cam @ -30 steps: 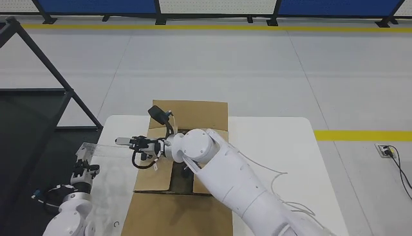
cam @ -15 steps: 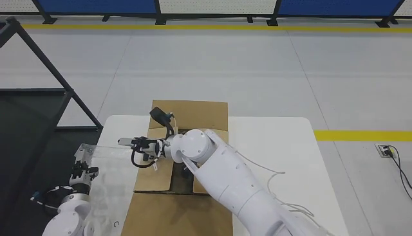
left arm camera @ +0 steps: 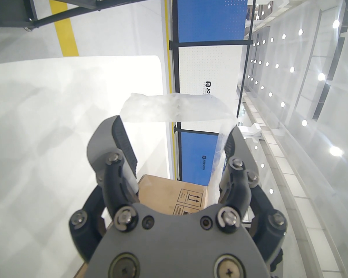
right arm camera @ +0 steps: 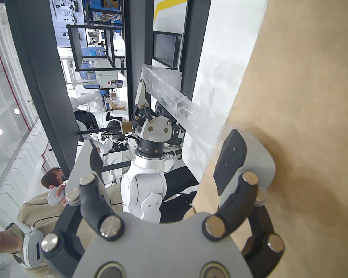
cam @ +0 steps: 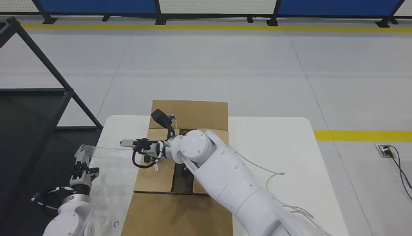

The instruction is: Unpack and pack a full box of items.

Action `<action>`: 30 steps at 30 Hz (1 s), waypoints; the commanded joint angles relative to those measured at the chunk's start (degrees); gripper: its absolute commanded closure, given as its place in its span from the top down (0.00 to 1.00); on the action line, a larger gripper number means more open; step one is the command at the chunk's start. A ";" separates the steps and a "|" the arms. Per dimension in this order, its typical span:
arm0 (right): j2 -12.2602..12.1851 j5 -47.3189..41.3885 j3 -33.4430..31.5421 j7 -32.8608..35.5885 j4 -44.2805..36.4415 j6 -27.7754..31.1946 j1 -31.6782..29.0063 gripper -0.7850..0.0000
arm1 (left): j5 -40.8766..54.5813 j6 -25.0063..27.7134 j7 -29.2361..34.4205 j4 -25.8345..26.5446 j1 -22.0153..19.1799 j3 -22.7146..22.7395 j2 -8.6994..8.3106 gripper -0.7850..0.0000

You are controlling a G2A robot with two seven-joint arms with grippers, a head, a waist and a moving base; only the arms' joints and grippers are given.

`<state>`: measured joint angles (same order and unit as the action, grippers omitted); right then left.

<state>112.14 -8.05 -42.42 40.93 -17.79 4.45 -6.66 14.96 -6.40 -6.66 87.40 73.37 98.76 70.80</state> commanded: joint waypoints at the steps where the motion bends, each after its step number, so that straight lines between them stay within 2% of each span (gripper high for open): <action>1: 0.12 0.23 -0.13 0.00 0.23 -0.05 0.01 1.00 | 0.00 -0.03 -0.02 0.16 0.14 0.07 0.05 0.85; 30: 1.57 3.00 -1.86 0.07 2.05 -1.96 0.32 1.00 | 0.90 0.07 1.34 0.90 0.80 1.91 0.44 0.85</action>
<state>113.67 -5.17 -44.22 41.01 -15.83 2.60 -6.37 15.83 -6.28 -5.40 88.33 74.20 100.63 71.22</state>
